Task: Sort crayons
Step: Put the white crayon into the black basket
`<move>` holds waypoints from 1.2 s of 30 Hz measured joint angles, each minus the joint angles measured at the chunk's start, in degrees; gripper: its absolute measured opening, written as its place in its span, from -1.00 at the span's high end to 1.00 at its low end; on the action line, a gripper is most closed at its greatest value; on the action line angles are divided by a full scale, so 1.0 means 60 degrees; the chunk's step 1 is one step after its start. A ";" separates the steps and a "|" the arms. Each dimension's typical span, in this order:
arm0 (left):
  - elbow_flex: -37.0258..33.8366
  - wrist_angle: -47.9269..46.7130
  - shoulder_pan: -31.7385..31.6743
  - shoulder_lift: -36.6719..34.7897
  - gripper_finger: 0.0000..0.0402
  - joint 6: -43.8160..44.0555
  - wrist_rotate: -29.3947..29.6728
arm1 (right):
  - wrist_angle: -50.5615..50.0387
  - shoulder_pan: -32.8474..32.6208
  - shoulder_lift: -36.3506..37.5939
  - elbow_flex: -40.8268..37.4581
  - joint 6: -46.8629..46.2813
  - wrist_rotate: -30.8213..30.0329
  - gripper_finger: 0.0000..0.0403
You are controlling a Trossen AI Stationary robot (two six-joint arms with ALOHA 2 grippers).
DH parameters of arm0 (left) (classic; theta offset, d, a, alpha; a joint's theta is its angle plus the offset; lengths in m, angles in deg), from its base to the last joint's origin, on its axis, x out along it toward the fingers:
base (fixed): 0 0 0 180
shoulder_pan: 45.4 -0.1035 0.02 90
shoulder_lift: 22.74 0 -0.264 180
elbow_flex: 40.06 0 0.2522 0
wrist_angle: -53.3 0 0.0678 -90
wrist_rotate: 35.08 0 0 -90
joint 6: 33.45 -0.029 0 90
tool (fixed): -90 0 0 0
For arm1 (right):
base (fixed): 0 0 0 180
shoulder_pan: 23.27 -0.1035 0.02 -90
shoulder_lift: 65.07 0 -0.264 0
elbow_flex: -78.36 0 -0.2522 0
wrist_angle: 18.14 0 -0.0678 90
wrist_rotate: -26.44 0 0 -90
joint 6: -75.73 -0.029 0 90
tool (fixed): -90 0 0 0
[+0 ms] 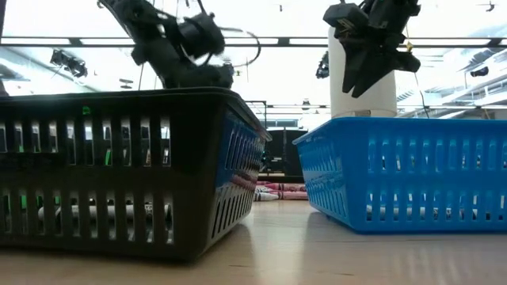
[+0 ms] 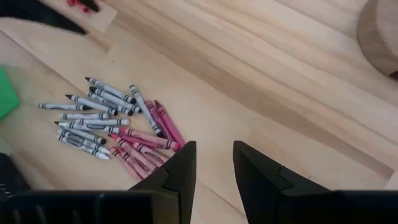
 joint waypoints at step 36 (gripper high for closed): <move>-0.2344 -0.7229 -0.3066 -0.1931 0.20 0.2798 0.1850 | 0.0851 0.0187 0.0000 0.0000 0.1458 0.0093 0.43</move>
